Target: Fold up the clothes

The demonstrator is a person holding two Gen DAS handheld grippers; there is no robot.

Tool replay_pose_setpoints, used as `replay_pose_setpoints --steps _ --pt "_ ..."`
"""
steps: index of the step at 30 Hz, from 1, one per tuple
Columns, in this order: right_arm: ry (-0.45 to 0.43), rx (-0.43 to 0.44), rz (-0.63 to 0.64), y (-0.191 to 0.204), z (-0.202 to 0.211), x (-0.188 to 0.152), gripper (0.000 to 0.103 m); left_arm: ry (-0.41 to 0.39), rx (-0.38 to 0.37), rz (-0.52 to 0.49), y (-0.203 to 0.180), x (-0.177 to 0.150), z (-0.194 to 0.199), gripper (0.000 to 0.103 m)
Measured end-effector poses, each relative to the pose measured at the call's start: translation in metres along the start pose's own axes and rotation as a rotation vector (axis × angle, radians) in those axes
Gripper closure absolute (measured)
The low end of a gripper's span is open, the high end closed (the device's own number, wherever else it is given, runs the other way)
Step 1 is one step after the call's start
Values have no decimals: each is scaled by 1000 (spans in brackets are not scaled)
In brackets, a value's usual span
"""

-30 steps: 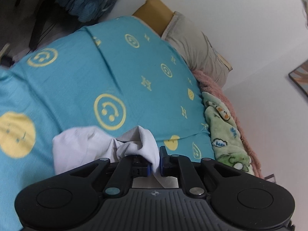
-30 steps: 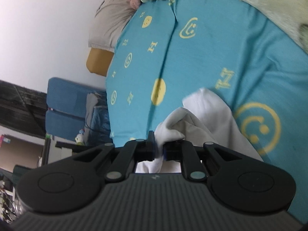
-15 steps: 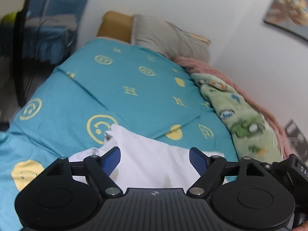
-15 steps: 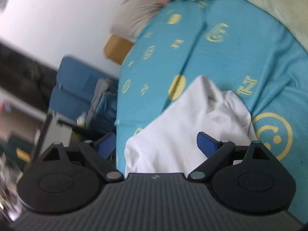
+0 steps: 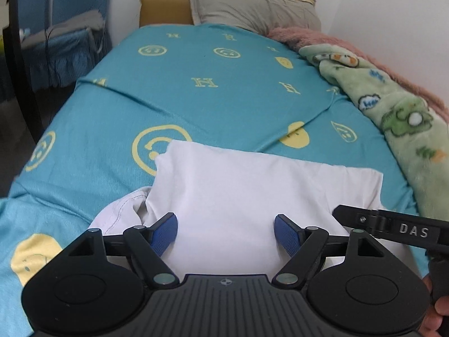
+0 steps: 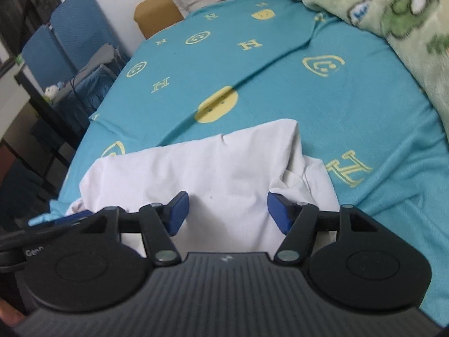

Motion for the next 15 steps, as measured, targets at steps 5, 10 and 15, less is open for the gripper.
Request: replay_pose_setpoints --steps 5,10,15 --pt "9 -16 -32 4 17 -6 39 -8 10 -30 -5 -9 20 25" --pt "27 -42 3 13 48 -26 39 -10 -20 -40 -10 -27 60 23" --pt "28 -50 31 20 76 -38 39 11 5 -62 -18 -42 79 22"
Point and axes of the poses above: each gripper's, at about its wrist camera, not at the fingertips, and z roughly against the way its jaws point, y to its left, x to its top, the point moved 1 cm from there along -z, roughly the way its jaws point
